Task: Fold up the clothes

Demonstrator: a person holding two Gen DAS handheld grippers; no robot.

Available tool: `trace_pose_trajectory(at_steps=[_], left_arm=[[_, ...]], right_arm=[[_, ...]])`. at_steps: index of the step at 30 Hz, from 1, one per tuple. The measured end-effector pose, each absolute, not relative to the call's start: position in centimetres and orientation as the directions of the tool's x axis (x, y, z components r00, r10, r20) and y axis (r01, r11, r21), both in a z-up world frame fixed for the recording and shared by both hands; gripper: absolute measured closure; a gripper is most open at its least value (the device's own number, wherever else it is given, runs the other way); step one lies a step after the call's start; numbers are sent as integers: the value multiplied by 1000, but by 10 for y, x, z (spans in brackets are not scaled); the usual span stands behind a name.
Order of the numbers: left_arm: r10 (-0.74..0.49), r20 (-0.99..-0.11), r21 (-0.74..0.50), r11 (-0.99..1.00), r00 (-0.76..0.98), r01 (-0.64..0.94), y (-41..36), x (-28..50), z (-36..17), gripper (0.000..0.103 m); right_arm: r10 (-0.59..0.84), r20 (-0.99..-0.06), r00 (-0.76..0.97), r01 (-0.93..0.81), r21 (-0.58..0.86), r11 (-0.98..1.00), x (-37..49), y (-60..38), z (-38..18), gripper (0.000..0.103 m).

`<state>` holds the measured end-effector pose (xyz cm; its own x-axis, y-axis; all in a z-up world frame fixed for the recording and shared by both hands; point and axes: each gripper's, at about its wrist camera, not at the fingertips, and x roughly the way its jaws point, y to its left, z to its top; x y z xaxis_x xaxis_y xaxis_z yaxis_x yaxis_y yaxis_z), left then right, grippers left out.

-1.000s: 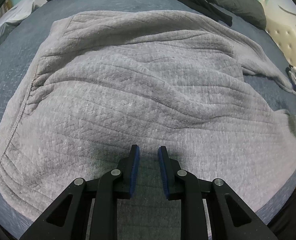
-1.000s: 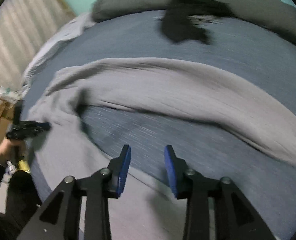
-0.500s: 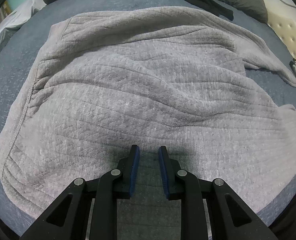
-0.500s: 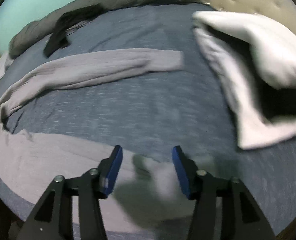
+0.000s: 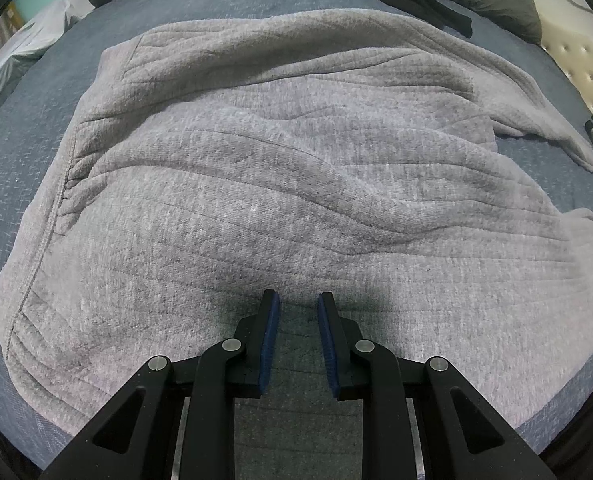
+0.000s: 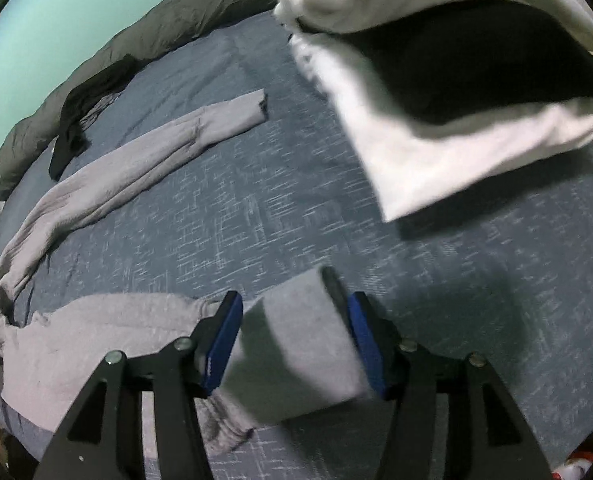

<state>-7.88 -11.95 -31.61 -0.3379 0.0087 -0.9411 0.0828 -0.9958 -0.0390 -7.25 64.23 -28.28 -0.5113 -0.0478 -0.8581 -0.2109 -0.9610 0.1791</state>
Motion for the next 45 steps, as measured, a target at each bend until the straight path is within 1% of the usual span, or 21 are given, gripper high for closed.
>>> trace_pose_trajectory(at_steps=[1,2,3,4,5,8,10,12,19,23,32,34,36,40,42,43,44,45], left_arm=[[7,-942,-37,-996,-337,83,-119,-80,-317,81],[4,-942,-33,-996,-336,83,-119,-81,-317,81],[2,-942,-31,-996,-335,83,-119,-81,-317,81],[0,-942,-30,-996,-335,83,-118,-82,-318,81],[0,-942,-30,-996,-335,83,-118,-83,-318,81],[2,-942,-33,-996,-335,85,-119,-85,-319,81],[2,-943,-32,-996,-334,85,-119,-86,-319,81],[1,-943,-31,-996,-333,85,-119,-88,-320,81],[6,-943,-40,-995,-332,97,-120,-92,-322,81],[13,-942,-52,-993,-335,110,-122,-95,-324,81],[24,-931,-75,-989,-365,127,-123,-101,-320,81],[29,-923,-82,-989,-384,124,-123,-101,-314,81],[32,-914,-87,-989,-404,120,-122,-102,-305,81],[33,-891,-92,-990,-453,109,-123,-106,-283,81],[30,-882,-88,-991,-471,101,-135,-177,-274,81],[25,-878,-83,-991,-478,101,-137,-181,-271,81],[21,-876,-80,-991,-482,103,-135,-167,-267,81],[18,-875,-78,-991,-484,105,-129,-129,-259,80]], right_arm=[[-54,-857,-512,-207,184,-961,-73,641,-284,71],[-60,-856,-513,-203,189,-961,-74,639,-284,93],[-61,-854,-516,-200,190,-961,-75,639,-285,96],[-55,-843,-535,-191,184,-964,-75,638,-281,97],[-49,-832,-553,-182,177,-967,-74,636,-276,97],[-21,-752,-659,-187,191,-963,-63,642,-245,97],[19,-701,-712,-198,175,-964,-58,647,-226,98],[49,-694,-718,-221,161,-962,-57,653,-222,98],[117,-796,-594,-317,97,-944,-62,668,-273,98],[125,-805,-579,-346,104,-933,-57,673,-289,98],[167,-796,-582,-355,65,-933,-54,670,-274,97],[173,-789,-590,-338,47,-940,-53,664,-268,95],[206,-781,-590,-345,12,-939,-51,661,-260,87],[231,-755,-614,-373,19,-928,-45,668,-239,84],[227,-737,-637,-356,20,-934,-48,654,-232,83],[206,-729,-652,-332,30,-943,-49,646,-227,83],[186,-721,-667,-307,40,-951,-50,638,-222,82],[165,-713,-681,-283,49,-958,-51,629,-217,79]])
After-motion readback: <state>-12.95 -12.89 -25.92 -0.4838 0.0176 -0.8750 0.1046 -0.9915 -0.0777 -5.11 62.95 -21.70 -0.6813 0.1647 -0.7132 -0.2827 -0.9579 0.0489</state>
